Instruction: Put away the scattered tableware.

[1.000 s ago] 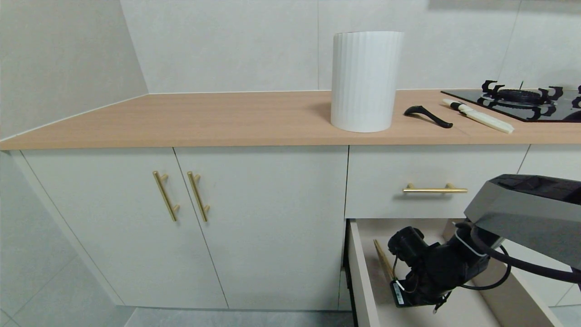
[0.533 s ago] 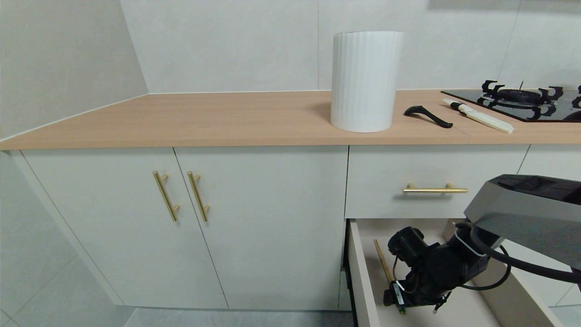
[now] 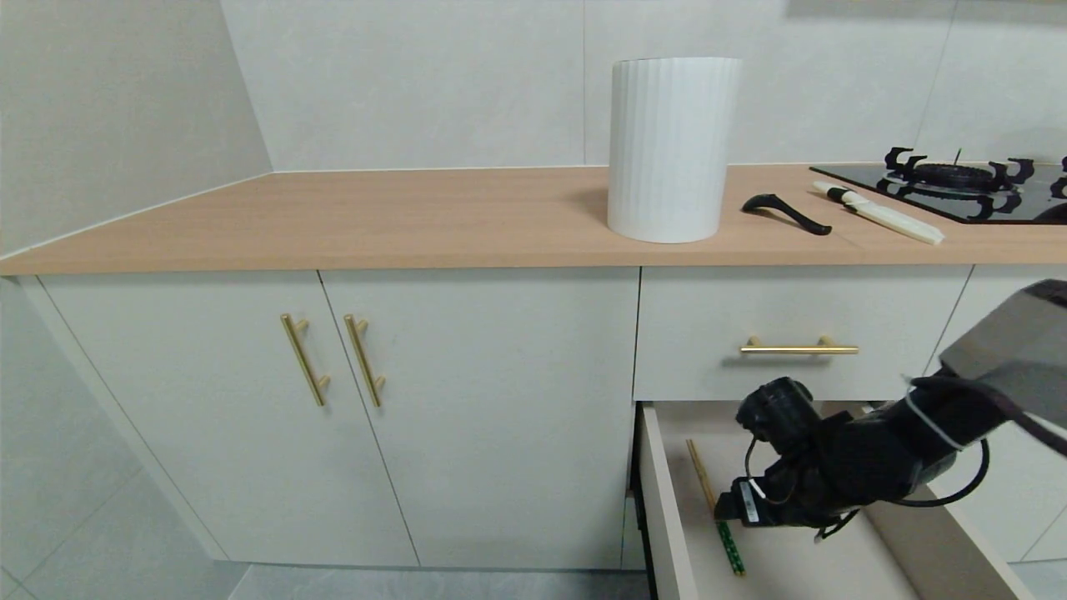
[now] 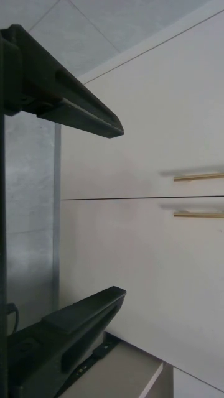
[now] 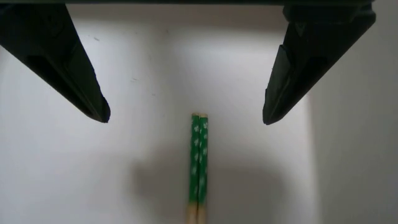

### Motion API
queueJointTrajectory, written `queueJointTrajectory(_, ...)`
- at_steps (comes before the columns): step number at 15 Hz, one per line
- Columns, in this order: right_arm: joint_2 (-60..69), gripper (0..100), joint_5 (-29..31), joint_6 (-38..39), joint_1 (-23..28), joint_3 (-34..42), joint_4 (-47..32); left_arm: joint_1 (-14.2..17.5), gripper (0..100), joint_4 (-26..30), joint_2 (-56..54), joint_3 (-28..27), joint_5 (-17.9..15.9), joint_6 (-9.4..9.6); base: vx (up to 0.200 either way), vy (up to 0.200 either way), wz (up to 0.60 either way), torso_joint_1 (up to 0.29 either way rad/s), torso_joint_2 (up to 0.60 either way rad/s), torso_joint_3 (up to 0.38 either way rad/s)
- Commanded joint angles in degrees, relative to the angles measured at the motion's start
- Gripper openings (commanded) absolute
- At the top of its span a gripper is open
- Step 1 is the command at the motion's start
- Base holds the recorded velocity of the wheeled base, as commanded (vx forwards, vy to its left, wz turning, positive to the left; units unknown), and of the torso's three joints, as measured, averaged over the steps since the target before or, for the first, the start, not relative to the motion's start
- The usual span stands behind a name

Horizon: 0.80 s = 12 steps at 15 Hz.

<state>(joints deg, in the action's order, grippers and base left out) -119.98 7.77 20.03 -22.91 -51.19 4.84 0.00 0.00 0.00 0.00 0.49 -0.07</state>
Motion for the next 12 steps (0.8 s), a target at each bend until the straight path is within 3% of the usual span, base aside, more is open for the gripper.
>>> queueJointTrajectory(1, 15.3, 100, -0.03, -0.25, 2.6, 0.91, -2.82, 0.0, 100, 0.0, 0.09, 0.0, 0.04, -0.01, 0.0, 0.0, 0.0, 0.0, 0.0, 0.0)
queueJointTrajectory(6, 31.91, 100, 0.14, -3.86, 5.68, 1.0, -4.22, 0.0, 100, 0.0, 0.09, 0.0, 0.04, -0.01, 0.0, 0.0, 0.0, 0.0, 0.0, 0.0)
queueJointTrajectory(12, 41.85, 100, 0.23, -6.76, 6.82, 1.09, -4.14, 0.0, 100, 0.0, 0.09, 0.0, 0.04, -0.01, 0.0, 0.0, 0.0, 0.0, 0.0, 0.0)
